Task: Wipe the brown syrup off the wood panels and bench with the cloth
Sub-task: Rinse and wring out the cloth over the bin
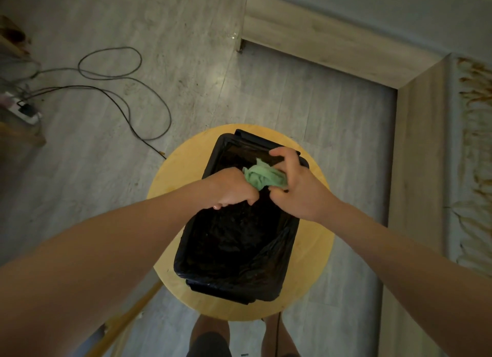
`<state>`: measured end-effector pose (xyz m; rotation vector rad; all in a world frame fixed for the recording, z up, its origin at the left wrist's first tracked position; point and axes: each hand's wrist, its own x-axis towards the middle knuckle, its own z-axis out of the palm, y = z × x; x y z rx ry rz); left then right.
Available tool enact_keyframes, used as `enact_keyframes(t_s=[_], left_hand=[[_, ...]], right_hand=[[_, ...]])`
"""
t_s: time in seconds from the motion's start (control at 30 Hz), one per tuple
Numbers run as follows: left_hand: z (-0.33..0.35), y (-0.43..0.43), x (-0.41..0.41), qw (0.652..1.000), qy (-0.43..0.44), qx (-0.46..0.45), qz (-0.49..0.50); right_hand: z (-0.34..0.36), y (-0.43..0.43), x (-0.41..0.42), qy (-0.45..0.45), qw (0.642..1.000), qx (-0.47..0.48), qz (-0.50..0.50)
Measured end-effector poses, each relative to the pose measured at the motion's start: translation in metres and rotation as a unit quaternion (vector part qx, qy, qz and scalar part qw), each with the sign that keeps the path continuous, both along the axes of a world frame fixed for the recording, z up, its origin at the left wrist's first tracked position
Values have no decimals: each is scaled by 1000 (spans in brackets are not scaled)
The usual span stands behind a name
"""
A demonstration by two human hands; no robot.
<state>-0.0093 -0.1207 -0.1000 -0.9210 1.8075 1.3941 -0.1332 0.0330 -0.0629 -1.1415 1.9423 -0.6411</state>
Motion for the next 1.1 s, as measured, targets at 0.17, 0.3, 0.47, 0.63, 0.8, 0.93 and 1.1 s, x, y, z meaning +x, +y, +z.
enact_keyframes(t_s=[0.17,0.3,0.47,0.63,0.8,0.93,1.1], left_hand=[[10,-10,2,961,-125,245,-1],[17,-7,-3,928,-145,336,-63],[26,-4,-3,924,-130,352,-73],[25,-3,1,946,-63,317,-22],[25,7,5,946,-79,313,20],[30,19,13,958,-58,277,38],[27,31,16,977,78,-176,-90]], right_hand=[[3,13,-7,169,959,5,228],[-7,4,1,295,919,-80,250],[-10,-9,2,307,909,-97,266],[-6,-13,6,373,895,13,245],[-1,-9,6,416,863,-16,287],[5,-6,12,437,853,2,285],[-4,-24,21,402,885,52,231]])
